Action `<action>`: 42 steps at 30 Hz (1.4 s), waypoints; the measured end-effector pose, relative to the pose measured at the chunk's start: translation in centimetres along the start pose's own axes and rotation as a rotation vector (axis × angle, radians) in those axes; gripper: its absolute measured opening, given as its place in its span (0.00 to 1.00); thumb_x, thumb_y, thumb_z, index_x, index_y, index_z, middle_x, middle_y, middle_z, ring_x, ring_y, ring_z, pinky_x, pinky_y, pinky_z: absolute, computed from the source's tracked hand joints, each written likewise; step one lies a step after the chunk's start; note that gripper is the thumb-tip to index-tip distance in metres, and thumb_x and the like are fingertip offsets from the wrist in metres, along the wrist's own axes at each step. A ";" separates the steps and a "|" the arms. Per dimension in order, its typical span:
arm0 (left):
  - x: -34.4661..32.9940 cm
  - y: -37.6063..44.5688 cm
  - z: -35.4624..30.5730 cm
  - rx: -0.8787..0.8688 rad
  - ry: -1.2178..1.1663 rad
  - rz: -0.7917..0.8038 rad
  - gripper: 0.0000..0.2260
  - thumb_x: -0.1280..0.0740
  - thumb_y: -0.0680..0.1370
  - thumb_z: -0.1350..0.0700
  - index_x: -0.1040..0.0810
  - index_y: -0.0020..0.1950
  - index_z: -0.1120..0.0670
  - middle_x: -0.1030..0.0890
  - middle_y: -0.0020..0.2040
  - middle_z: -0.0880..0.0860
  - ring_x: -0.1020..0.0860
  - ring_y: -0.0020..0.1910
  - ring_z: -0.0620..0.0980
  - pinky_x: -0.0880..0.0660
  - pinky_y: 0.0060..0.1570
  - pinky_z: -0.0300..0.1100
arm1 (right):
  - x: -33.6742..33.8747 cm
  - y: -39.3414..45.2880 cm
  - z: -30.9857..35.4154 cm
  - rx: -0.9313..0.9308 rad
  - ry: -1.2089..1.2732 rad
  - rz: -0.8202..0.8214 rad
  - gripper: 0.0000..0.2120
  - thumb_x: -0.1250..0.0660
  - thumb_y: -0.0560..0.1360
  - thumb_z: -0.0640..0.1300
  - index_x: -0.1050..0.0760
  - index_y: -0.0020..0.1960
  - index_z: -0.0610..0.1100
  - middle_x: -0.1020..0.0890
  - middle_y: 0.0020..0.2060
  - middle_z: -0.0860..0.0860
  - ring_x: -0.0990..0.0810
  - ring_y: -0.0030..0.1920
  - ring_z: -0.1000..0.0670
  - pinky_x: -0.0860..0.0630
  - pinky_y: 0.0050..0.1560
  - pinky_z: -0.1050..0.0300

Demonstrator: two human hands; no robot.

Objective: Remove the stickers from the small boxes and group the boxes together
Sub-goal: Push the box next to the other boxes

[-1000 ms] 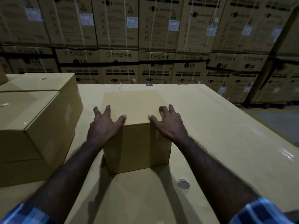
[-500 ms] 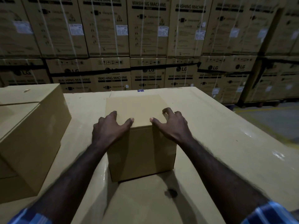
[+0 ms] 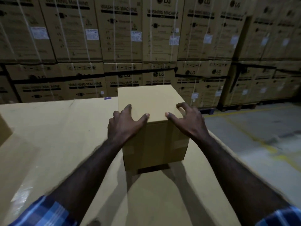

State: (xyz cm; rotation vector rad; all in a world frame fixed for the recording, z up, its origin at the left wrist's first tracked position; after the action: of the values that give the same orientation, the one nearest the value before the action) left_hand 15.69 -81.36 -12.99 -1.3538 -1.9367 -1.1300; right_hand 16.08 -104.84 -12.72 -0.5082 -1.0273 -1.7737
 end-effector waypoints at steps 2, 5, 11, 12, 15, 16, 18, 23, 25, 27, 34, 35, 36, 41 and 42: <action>-2.5 0.7 -3.3 -0.002 -0.034 0.008 0.42 0.41 0.69 0.25 0.38 0.76 0.49 0.28 0.68 0.61 0.29 0.65 0.62 0.28 0.56 0.52 | 1.9 1.8 -3.1 -0.005 -0.026 0.003 0.32 0.36 0.70 0.70 0.31 0.68 0.54 0.27 0.63 0.42 0.29 0.63 0.42 0.34 0.51 0.52; -5.9 1.8 -7.5 0.001 -0.058 0.017 0.41 0.41 0.69 0.26 0.38 0.76 0.48 0.28 0.68 0.60 0.29 0.65 0.62 0.28 0.56 0.52 | 4.1 4.4 -7.4 -0.020 -0.034 0.011 0.32 0.36 0.70 0.70 0.31 0.68 0.55 0.27 0.64 0.43 0.30 0.64 0.41 0.34 0.51 0.52; -11.7 4.2 -13.1 0.004 -0.070 0.070 0.42 0.40 0.69 0.26 0.39 0.76 0.48 0.29 0.69 0.60 0.30 0.66 0.62 0.29 0.57 0.52 | 5.6 8.8 -14.7 -0.046 0.003 0.024 0.30 0.34 0.69 0.68 0.29 0.66 0.55 0.27 0.65 0.43 0.29 0.64 0.42 0.31 0.53 0.51; -12.6 4.5 -13.6 0.009 -0.070 0.082 0.42 0.40 0.69 0.26 0.39 0.76 0.48 0.29 0.69 0.61 0.30 0.66 0.62 0.29 0.58 0.53 | 5.5 9.4 -15.6 -0.054 0.006 0.030 0.30 0.34 0.69 0.69 0.29 0.66 0.55 0.27 0.65 0.44 0.29 0.64 0.42 0.30 0.55 0.50; -14.8 5.6 -15.0 0.012 -0.062 0.110 0.42 0.40 0.69 0.26 0.38 0.76 0.49 0.29 0.69 0.60 0.30 0.66 0.62 0.29 0.58 0.53 | 5.0 11.3 -18.2 -0.076 0.018 0.062 0.30 0.34 0.68 0.70 0.29 0.65 0.57 0.27 0.66 0.44 0.29 0.64 0.42 0.27 0.59 0.45; -15.4 6.0 -15.3 0.010 -0.058 0.117 0.42 0.40 0.68 0.26 0.38 0.75 0.49 0.29 0.69 0.60 0.30 0.66 0.62 0.30 0.58 0.53 | 4.9 11.9 -18.9 -0.080 0.021 0.071 0.30 0.34 0.68 0.70 0.29 0.64 0.57 0.27 0.66 0.44 0.29 0.64 0.42 0.26 0.59 0.43; -16.6 6.9 -15.8 0.012 -0.048 0.127 0.43 0.41 0.67 0.25 0.37 0.75 0.50 0.29 0.69 0.59 0.30 0.66 0.62 0.30 0.58 0.53 | 4.6 13.1 -20.1 -0.078 0.031 0.087 0.29 0.34 0.68 0.69 0.28 0.64 0.57 0.27 0.66 0.44 0.29 0.64 0.42 0.26 0.59 0.41; -18.9 8.5 -16.7 0.028 -0.042 0.129 0.43 0.40 0.68 0.26 0.38 0.75 0.50 0.30 0.70 0.60 0.31 0.67 0.62 0.30 0.59 0.55 | 3.8 15.5 -22.4 -0.072 0.048 0.135 0.28 0.34 0.67 0.71 0.28 0.63 0.59 0.28 0.67 0.45 0.28 0.64 0.42 0.26 0.59 0.40; -19.6 9.4 -16.9 0.042 -0.042 0.129 0.44 0.42 0.67 0.25 0.37 0.75 0.50 0.29 0.70 0.59 0.30 0.67 0.62 0.30 0.59 0.54 | 3.4 16.6 -22.9 -0.062 0.066 0.155 0.29 0.34 0.66 0.71 0.28 0.62 0.59 0.28 0.67 0.45 0.27 0.63 0.42 0.25 0.58 0.39; -20.2 10.1 -16.9 0.059 -0.043 0.139 0.45 0.43 0.66 0.24 0.37 0.75 0.50 0.29 0.70 0.59 0.30 0.67 0.62 0.30 0.58 0.54 | 3.1 17.6 -23.3 -0.058 0.077 0.159 0.28 0.33 0.67 0.70 0.28 0.63 0.58 0.28 0.66 0.44 0.27 0.62 0.42 0.25 0.58 0.40; -21.1 11.6 -16.6 0.070 -0.024 0.167 0.44 0.43 0.68 0.25 0.39 0.76 0.50 0.31 0.71 0.59 0.32 0.68 0.62 0.30 0.59 0.55 | 1.8 19.6 -23.8 -0.060 0.051 0.182 0.29 0.33 0.70 0.67 0.30 0.67 0.57 0.30 0.65 0.43 0.31 0.66 0.40 0.29 0.58 0.46; -21.1 11.7 -16.6 0.068 -0.021 0.169 0.43 0.42 0.69 0.25 0.40 0.76 0.49 0.31 0.71 0.59 0.32 0.68 0.62 0.30 0.59 0.56 | 1.7 19.7 -23.8 -0.057 0.052 0.187 0.29 0.33 0.70 0.67 0.31 0.68 0.57 0.31 0.65 0.43 0.31 0.66 0.40 0.28 0.58 0.46; -21.1 11.9 -16.5 0.066 -0.018 0.168 0.42 0.42 0.70 0.26 0.40 0.76 0.49 0.32 0.71 0.60 0.32 0.68 0.62 0.31 0.60 0.56 | 1.5 19.8 -23.8 -0.052 0.056 0.190 0.30 0.33 0.70 0.67 0.31 0.68 0.57 0.31 0.66 0.43 0.32 0.66 0.40 0.28 0.59 0.45; -20.7 11.9 -16.8 0.080 -0.009 0.182 0.39 0.41 0.72 0.28 0.42 0.77 0.48 0.36 0.73 0.61 0.34 0.69 0.63 0.30 0.60 0.57 | 1.2 20.2 -23.7 -0.034 0.068 0.204 0.29 0.35 0.71 0.68 0.32 0.68 0.58 0.33 0.68 0.44 0.34 0.68 0.40 0.28 0.62 0.42; -20.6 11.8 -17.0 0.083 0.001 0.188 0.39 0.42 0.72 0.28 0.42 0.77 0.48 0.37 0.73 0.61 0.34 0.69 0.64 0.30 0.60 0.57 | 1.2 20.3 -23.7 -0.034 0.062 0.217 0.29 0.35 0.71 0.68 0.32 0.68 0.58 0.34 0.69 0.43 0.34 0.69 0.39 0.28 0.62 0.41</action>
State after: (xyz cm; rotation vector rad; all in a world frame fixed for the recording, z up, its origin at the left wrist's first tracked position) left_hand 33.43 -104.27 -16.35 -1.4551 -1.7921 -0.9510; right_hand 36.35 -128.24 -16.58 -0.5612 -0.8665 -1.6062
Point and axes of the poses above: each hand's wrist, its own y-axis towards the middle knuckle, its own x-axis out of the back of the hand, z = x × y, the point moved 2 cm from there along y, towards the middle knuckle
